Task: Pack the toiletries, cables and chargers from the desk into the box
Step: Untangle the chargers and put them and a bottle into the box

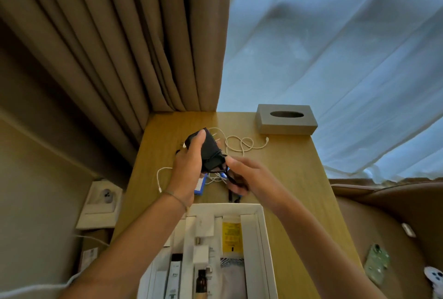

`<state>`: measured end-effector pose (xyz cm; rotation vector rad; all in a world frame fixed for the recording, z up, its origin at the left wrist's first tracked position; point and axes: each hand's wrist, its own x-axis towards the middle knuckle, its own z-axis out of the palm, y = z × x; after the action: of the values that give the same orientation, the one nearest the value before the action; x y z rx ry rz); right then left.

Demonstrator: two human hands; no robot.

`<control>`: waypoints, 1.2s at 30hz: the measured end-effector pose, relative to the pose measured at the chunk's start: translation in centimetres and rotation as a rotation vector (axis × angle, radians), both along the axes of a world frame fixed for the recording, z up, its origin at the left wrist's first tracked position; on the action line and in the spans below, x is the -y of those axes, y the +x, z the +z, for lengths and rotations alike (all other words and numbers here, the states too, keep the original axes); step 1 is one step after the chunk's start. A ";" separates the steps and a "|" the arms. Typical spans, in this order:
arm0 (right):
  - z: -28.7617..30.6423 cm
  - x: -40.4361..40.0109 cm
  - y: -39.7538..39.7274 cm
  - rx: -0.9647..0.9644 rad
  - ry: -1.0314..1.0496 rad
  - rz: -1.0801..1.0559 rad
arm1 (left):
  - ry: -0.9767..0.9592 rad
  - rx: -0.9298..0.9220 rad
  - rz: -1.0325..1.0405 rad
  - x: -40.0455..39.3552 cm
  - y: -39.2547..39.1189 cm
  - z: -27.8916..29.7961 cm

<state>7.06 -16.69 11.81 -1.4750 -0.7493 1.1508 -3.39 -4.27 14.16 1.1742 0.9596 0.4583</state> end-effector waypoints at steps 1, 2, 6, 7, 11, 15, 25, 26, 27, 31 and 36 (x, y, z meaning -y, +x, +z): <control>-0.2 -0.1 -0.1 -0.043 0.018 0.003 | 0.010 -0.031 -0.007 -0.5 -0.5 0.0; -0.2 -0.2 -0.1 -0.065 0.026 -0.008 | 0.015 -0.040 0.003 -0.9 -1.0 0.1; 0.1 -0.8 -1.0 -0.121 0.036 -0.061 | -0.033 0.075 0.042 -1.7 -2.4 -0.2; 0.3 -1.0 -1.4 -0.096 0.024 -0.075 | -0.065 0.110 0.027 -1.6 -2.6 -0.2; 0.5 -1.5 -2.2 0.213 0.007 -0.225 | -0.309 0.323 -0.057 -1.7 -3.7 0.4; 0.7 -1.6 -2.3 0.362 0.127 0.015 | -0.612 0.371 -0.308 -2.9 -5.3 2.4; -0.6 -1.4 -0.4 0.221 0.094 0.042 | -0.408 0.149 -0.506 -5.1 -8.2 2.5; -0.9 -1.3 -0.5 0.282 0.053 0.060 | -0.350 0.120 -0.474 -5.2 -8.2 2.1; -1.1 -1.3 -0.8 0.343 0.010 0.077 | -0.250 0.064 -0.440 -5.2 -8.1 1.7; -0.2 -1.3 -1.9 0.553 -0.115 0.087 | 0.314 -0.251 -0.330 -4.6 -7.8 -0.4; 2.0 -1.2 -2.6 0.684 -0.131 0.193 | 0.131 -0.274 -0.550 -4.8 -8.5 -1.7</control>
<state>4.45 -15.48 13.79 -1.9693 -1.3217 0.8326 -11.91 0.56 12.45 1.5822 0.7984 -0.0855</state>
